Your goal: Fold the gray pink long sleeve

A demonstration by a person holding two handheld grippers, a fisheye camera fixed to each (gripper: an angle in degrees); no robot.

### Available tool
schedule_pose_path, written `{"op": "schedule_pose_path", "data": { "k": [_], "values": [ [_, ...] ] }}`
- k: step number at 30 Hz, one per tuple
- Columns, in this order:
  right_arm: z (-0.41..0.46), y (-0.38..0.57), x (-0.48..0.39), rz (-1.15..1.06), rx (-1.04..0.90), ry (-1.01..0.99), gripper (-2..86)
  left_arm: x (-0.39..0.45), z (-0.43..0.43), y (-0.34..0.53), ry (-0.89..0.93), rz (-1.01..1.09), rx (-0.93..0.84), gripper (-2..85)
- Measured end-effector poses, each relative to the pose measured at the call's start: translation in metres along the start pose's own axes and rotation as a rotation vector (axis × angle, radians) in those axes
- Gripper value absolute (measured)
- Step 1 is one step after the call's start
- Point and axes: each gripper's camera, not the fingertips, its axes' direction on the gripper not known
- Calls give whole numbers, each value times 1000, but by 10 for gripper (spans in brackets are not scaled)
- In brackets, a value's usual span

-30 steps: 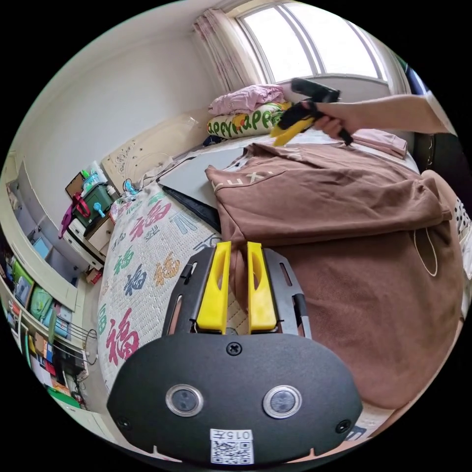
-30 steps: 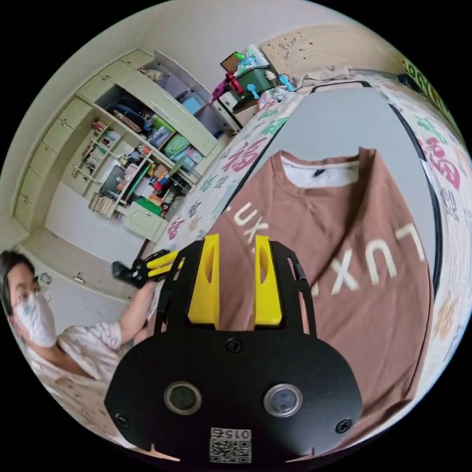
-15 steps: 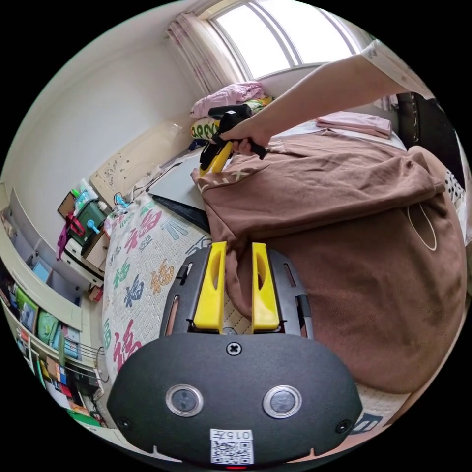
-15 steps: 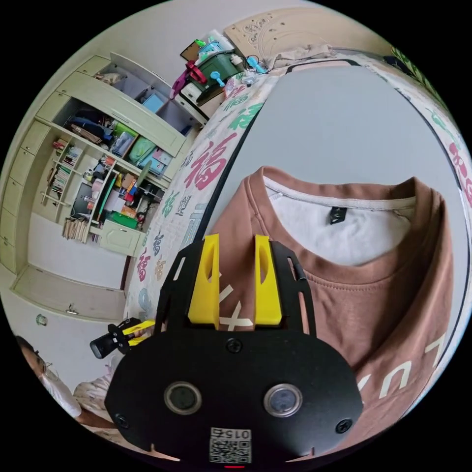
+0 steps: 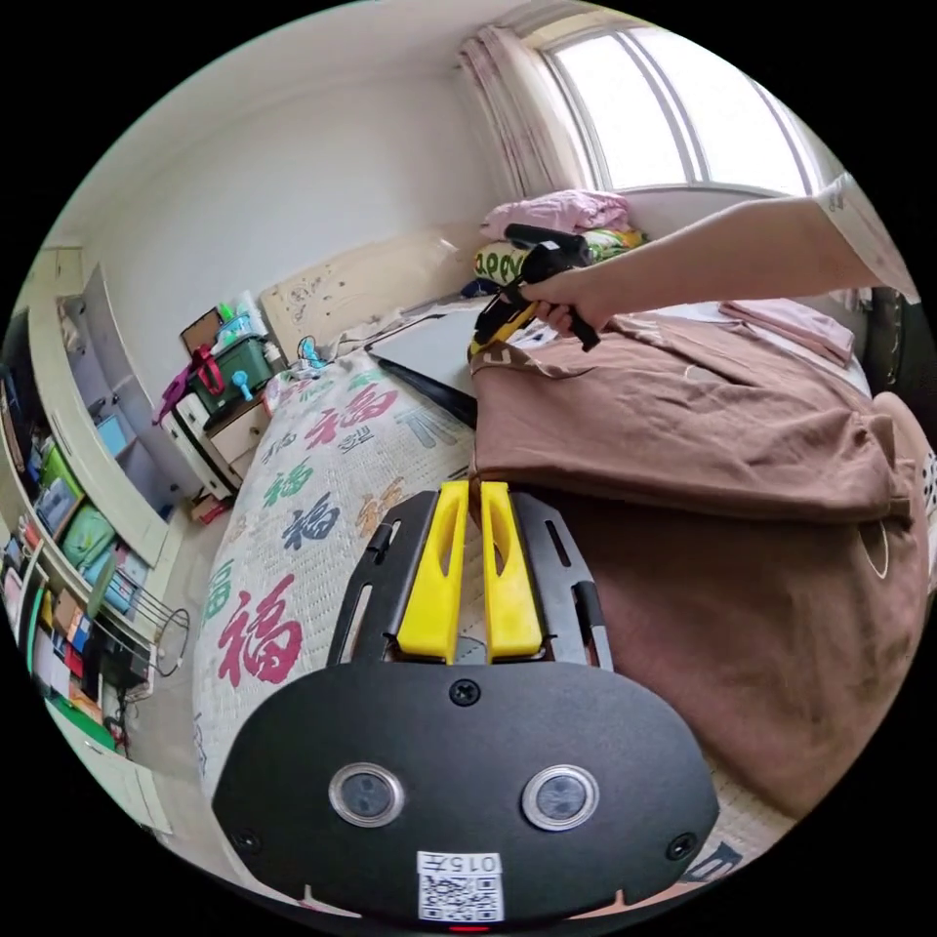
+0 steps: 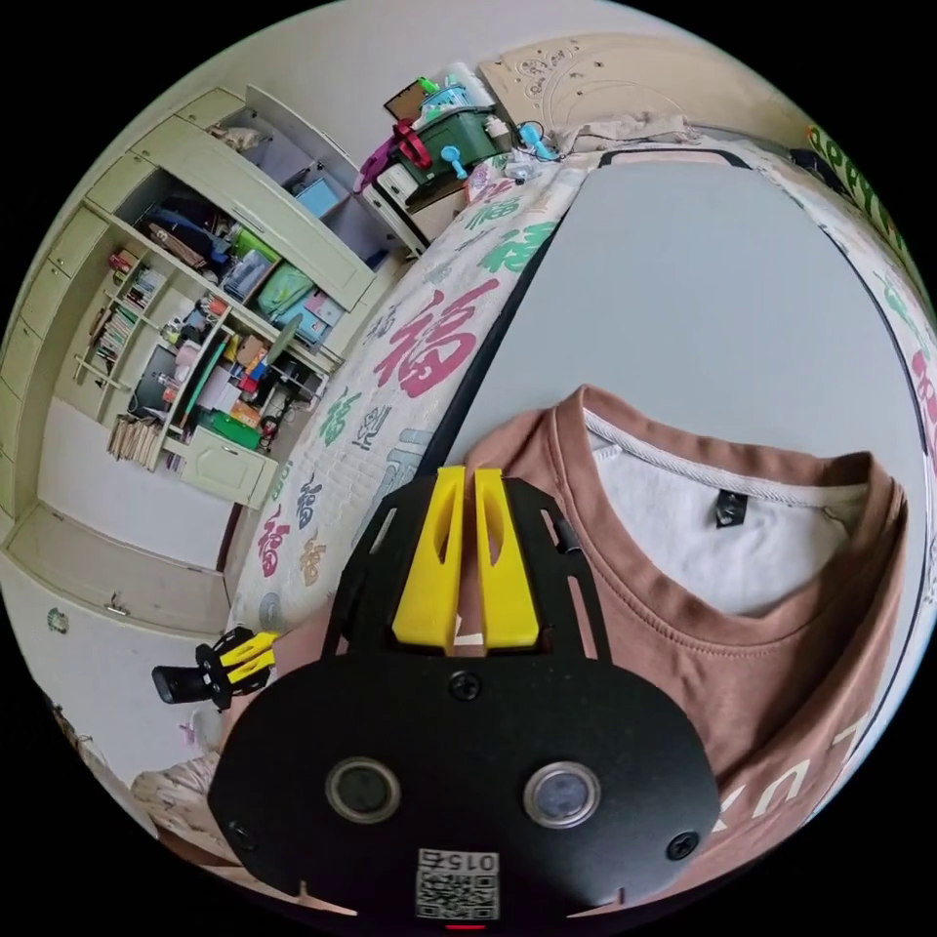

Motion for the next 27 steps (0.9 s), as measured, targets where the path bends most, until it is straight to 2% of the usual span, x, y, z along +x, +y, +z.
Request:
{"op": "schedule_pose_path", "data": {
  "k": [4, 7, 10, 12, 16, 19, 21, 24, 27],
  "values": [
    [1, 6, 9, 18, -13, 17, 37, 11, 24, 4, -32, 58, -108, 14],
    [-29, 31, 21, 38, 23, -1, 56, 20, 39, 11, -78, 102, -158, 15],
    [-80, 83, 28, -15, 38, -102, 61, 20, 38, 26, -126, 100, -143, 19],
    [-132, 151, 29, -81, 59, -241, 64, 8, 33, 38, -117, 54, -211, 24],
    [-194, 271, 30, -166, 54, -254, 67, -14, -1, 46, -83, -77, -279, 40],
    [-211, 360, 41, -145, -16, -196, 76, 10, -55, 53, 72, -149, -196, 58],
    [-211, 416, 58, -66, -43, -227, 86, 64, -86, 63, 258, -129, -107, 71],
    [-205, 460, 79, 20, -45, -288, 94, 142, -91, 87, 435, -126, -48, 76],
    [-203, 478, 91, 47, -39, -314, 99, 197, -70, 113, 549, -152, -77, 79]
  ]
}}
